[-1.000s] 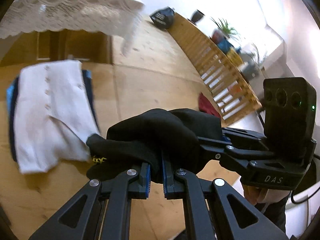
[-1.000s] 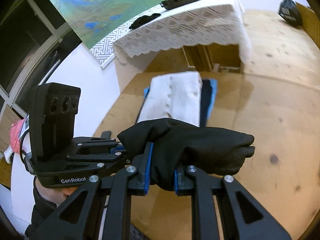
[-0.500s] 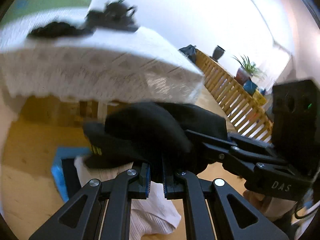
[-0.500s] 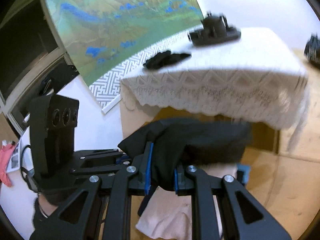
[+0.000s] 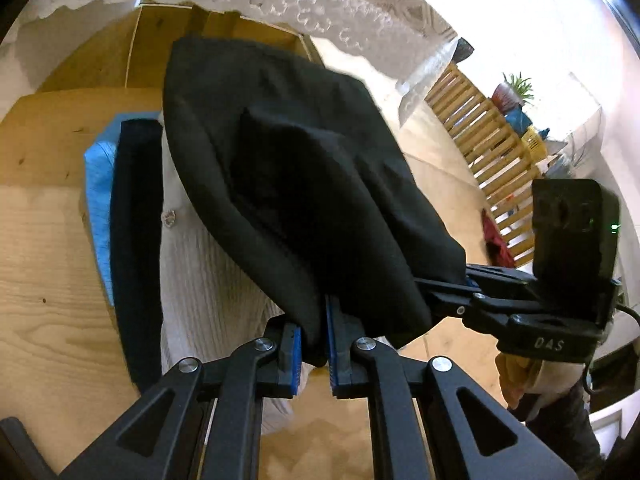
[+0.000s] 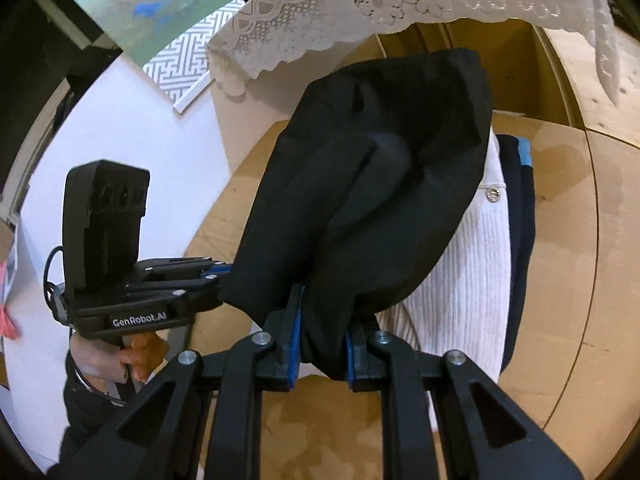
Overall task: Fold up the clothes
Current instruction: 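Lower the folded pants onto the white clothes stack and open both grippers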
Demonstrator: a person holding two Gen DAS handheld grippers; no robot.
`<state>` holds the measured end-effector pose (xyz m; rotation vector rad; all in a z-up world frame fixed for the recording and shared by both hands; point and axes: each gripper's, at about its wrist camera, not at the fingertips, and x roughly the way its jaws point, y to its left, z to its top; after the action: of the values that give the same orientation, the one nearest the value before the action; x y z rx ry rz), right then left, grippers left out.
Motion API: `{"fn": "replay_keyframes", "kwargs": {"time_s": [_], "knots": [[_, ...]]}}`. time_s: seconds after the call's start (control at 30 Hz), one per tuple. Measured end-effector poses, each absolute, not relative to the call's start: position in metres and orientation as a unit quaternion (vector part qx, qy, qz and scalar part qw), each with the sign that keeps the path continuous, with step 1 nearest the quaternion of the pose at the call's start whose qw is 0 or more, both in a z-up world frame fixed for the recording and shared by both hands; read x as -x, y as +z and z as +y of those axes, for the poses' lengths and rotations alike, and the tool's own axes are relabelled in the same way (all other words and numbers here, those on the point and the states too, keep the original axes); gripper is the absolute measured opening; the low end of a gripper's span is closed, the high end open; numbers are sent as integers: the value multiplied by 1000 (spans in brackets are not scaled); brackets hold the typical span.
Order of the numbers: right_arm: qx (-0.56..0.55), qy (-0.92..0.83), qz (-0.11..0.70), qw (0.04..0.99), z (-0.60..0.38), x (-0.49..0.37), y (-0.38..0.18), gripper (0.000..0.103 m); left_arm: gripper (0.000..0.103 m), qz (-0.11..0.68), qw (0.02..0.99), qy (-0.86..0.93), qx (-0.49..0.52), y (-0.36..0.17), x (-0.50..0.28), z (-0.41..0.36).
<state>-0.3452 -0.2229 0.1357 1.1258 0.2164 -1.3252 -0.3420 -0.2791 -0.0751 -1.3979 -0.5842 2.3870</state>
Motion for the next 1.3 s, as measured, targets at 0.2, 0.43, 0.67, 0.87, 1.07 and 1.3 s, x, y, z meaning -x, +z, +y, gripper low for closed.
{"fn": "replay_keyframes", "kwargs": {"time_s": [0.2, 0.43, 0.67, 0.87, 1.07, 1.3], "knots": [[-487, -588, 124, 634, -195, 346, 151, 16, 9, -183, 165, 834, 494, -67, 322, -280], [-503, -605, 206, 582, -179, 343, 94, 16, 10, -167, 136, 808, 548, -120, 308, -289], [-483, -620, 274, 554, -176, 339, 93, 25, 15, -178, 134, 794, 565, -141, 300, -294], [-492, -632, 256, 542, -147, 357, 116, 44, 19, -174, 124, 803, 557, -128, 290, -307], [-444, -632, 217, 597, -125, 348, 151, 42, 19, -147, 109, 841, 510, -87, 270, -319], [-430, -628, 269, 590, -168, 328, 127, 36, 19, -128, 166, 840, 501, -85, 300, -276]]}}
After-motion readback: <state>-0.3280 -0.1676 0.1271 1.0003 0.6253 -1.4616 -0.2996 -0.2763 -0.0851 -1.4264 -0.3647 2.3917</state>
